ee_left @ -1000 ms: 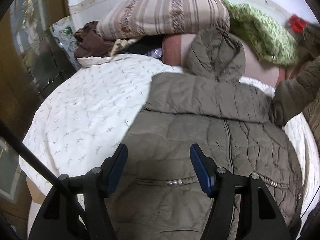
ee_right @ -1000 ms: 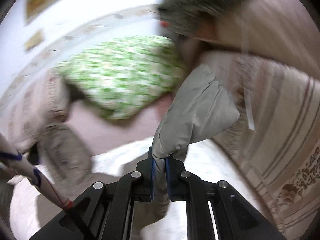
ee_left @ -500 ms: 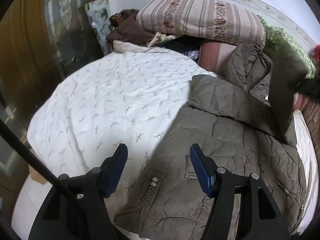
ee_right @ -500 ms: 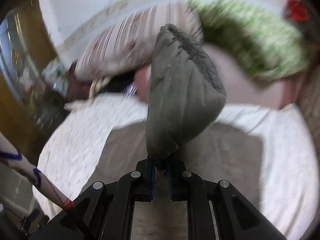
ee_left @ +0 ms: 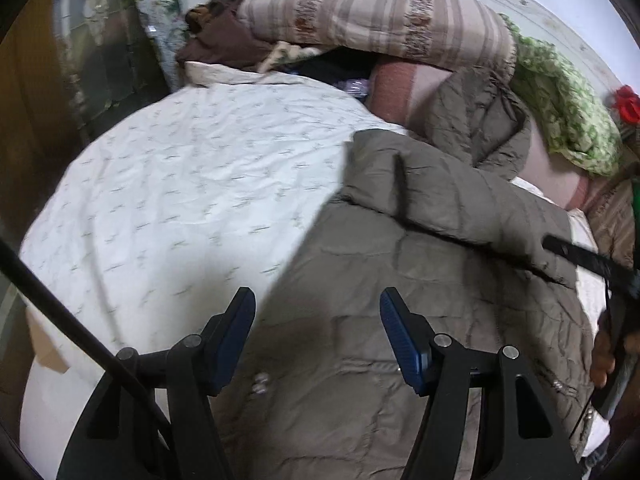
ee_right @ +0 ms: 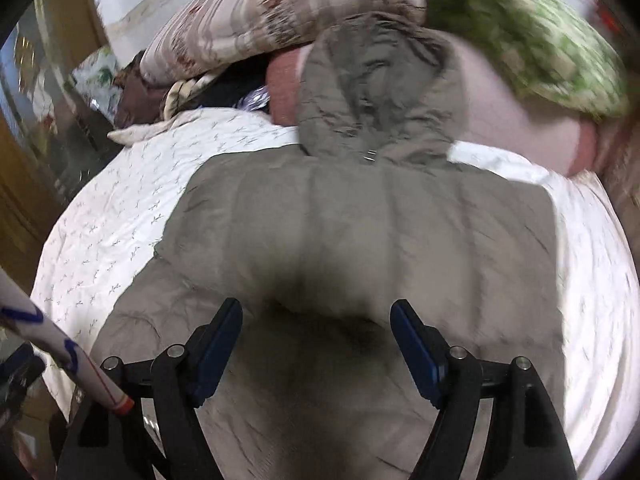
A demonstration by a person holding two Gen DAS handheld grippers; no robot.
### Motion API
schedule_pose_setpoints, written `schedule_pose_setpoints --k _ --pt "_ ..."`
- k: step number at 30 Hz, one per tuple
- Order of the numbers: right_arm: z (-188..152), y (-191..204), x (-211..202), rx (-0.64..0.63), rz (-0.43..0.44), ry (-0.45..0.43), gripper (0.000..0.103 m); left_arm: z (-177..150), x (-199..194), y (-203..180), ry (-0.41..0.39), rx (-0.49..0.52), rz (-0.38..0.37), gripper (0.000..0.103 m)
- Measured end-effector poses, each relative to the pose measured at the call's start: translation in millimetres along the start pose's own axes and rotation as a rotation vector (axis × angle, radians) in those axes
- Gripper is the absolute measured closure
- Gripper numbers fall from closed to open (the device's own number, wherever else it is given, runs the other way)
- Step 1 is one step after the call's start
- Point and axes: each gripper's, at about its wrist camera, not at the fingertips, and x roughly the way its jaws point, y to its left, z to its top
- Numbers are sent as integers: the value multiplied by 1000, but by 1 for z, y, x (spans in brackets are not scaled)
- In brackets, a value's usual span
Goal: Fold large clothes
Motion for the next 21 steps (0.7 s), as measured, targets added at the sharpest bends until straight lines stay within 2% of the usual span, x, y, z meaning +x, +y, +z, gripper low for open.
schedule_pose_setpoints --k 6,9,13,18,21 --pt "-36 -56 -37 45 -111 -60 22 29 41 -24 24 28 -92 36" --pt "-50 -81 -45 102 -147 -68 22 48 79 -32 88 -14 -132 36" --pt "-62 -107 -47 173 -150 -66 22 70 113 -38 120 -99 -221 36" --pt "-64 -121 -42 208 -157 -57 22 97 159 -69 198 -103 -330 36" --pt "-58 -118 -36 200 -164 -47 22 102 185 -93 269 -75 -326 36"
